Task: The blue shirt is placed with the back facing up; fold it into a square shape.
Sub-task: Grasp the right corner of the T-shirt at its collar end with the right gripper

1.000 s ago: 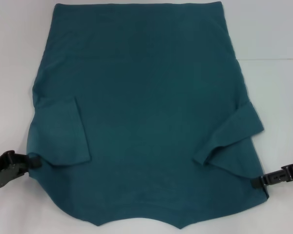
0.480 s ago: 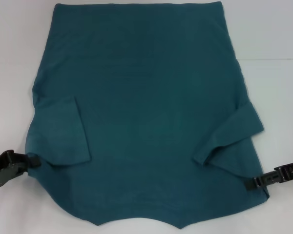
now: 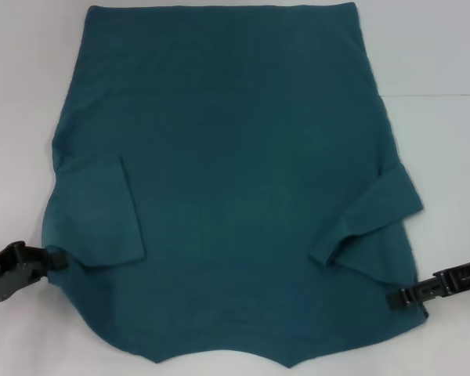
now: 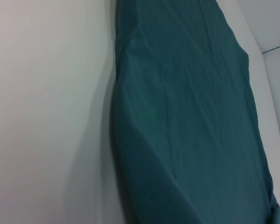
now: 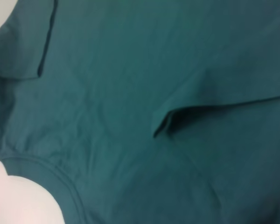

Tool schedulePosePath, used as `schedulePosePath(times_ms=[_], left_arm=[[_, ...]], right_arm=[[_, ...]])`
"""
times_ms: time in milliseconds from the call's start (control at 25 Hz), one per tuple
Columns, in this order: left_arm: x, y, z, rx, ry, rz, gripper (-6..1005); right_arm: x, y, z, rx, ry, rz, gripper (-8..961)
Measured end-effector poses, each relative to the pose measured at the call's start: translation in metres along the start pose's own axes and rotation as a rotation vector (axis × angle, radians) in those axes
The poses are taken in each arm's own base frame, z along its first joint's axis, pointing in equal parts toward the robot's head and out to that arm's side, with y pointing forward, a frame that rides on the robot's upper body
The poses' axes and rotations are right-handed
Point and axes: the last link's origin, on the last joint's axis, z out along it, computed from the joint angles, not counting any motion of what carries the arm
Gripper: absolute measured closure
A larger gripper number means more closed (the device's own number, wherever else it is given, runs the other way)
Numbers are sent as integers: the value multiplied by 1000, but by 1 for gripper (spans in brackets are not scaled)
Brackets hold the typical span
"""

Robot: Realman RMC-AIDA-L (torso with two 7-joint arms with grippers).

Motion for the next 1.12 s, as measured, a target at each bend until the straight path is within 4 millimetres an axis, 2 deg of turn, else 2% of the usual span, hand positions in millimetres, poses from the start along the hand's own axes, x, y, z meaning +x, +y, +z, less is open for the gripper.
schedulePosePath(times_ms=[320, 760, 1000, 1120], left_arm=[[0, 0, 1, -3, -3, -2, 973], [0, 0, 1, -3, -1, -2, 972], [0, 0, 0, -4, 1, 4, 971], [0, 0, 0, -4, 1, 4, 971]], right_arm=[[-4, 10, 10, -32, 11, -19, 130], [-8, 12, 8, -34, -2, 13, 133], [-9, 11, 8, -31, -1, 15, 365], [-9, 11, 7, -33, -2, 16, 513]])
